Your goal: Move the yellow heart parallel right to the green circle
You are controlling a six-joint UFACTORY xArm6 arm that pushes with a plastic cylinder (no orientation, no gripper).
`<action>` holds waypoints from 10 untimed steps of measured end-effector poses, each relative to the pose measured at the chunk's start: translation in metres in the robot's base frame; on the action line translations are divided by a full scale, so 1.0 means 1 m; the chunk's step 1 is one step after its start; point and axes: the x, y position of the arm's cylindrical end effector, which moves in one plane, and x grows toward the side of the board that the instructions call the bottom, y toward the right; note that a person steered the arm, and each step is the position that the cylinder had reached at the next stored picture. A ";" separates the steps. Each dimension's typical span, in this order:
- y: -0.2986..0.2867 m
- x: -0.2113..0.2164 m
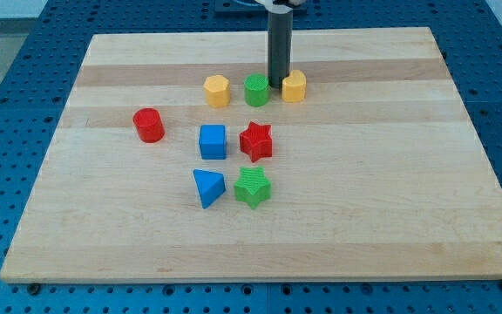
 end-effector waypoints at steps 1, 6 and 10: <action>0.001 0.000; -0.160 -0.083; -0.257 0.057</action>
